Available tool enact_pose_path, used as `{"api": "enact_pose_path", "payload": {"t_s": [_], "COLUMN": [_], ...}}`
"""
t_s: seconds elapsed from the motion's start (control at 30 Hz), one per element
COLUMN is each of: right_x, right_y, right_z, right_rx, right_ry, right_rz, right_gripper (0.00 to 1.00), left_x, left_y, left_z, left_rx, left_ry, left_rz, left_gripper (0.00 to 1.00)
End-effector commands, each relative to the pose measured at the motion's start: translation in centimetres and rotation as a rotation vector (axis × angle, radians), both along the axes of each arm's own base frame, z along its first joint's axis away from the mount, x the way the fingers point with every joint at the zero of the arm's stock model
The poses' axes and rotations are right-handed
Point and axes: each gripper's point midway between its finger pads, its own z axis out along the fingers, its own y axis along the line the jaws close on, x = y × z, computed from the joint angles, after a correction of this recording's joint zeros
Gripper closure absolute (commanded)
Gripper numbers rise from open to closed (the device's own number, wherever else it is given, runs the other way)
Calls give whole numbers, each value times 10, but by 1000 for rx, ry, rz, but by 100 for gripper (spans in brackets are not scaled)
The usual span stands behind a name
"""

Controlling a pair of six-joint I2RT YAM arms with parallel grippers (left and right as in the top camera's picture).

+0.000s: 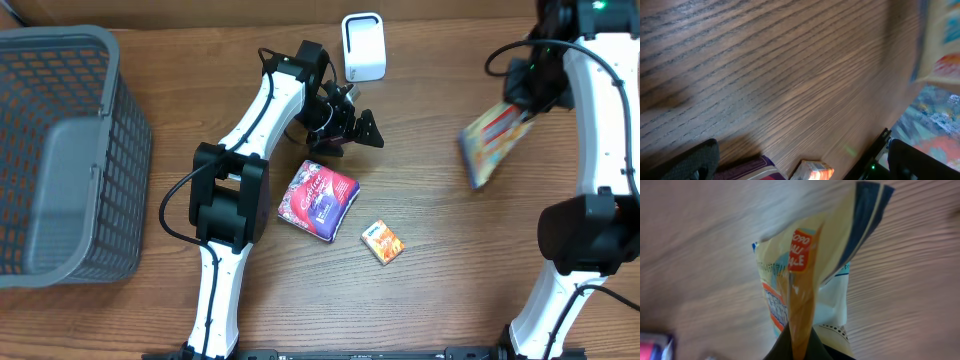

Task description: Scan the item barcode

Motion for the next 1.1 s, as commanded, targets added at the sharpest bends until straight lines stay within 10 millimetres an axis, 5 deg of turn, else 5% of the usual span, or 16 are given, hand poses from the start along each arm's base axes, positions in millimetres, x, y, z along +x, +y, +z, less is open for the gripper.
{"api": "enact_pose_path", "payload": {"t_s": [0.0,0.23,0.6,0.77,1.07], "right_x": [2,-6,-22,-19,-15], "right_y": [-34,-63,-83,-55,39], "right_z": [37,38,-14,-25,-52], "right_rx": [-243,-478,-655,-654,-517], "right_ry": [-108,-97,1,6,10], "right_rz": [-142,-260,-331,-258,-70], "right_gripper": [96,96,96,96,96], "left_x": [2,2,-2,-2,-4], "left_y": [-4,-4,-2,-2,-2], "left_z": [-2,-2,-2,-3,-3], "left_rx": [2,1,9,10,13], "left_ry": [-3,-5,15,11,18], "left_rz": [-5,-4,-5,-7,-10], "left_gripper": [1,1,3,2,2]}}
